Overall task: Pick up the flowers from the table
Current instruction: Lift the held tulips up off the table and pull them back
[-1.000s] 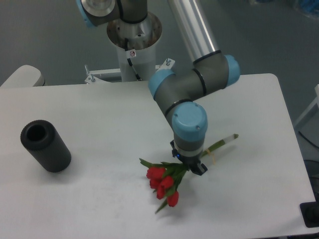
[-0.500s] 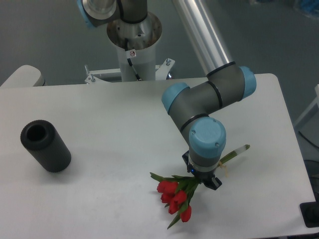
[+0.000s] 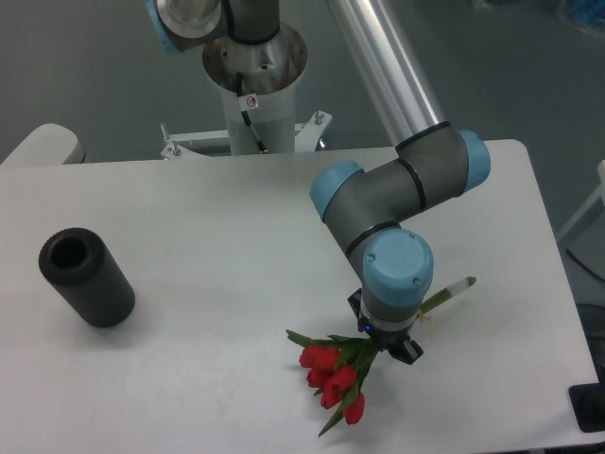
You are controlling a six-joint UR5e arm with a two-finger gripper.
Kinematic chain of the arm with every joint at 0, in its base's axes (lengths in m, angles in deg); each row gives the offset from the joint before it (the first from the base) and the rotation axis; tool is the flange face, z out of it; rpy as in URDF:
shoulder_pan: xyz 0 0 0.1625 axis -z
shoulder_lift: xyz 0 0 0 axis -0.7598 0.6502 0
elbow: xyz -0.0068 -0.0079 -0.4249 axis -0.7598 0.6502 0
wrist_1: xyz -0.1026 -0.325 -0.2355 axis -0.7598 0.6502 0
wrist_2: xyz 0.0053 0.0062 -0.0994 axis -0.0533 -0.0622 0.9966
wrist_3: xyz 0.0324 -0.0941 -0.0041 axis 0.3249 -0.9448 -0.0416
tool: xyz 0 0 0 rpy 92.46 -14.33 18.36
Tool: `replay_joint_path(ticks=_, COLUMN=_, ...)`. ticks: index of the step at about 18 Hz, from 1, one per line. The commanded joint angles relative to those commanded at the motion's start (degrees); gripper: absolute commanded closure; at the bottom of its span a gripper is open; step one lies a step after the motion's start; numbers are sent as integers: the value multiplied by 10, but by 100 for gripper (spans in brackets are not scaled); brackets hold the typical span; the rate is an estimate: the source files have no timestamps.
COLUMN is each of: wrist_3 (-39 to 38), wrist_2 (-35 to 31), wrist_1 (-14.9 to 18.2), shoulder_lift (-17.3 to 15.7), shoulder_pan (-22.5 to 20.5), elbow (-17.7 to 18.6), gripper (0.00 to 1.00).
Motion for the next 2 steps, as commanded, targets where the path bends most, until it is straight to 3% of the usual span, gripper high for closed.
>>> replay_joint_path(ticks=2, wrist_3=0, wrist_2=0, wrist_1=-1, shoulder_lift=-1, shoulder_pan=0, elbow=2, gripper=100)
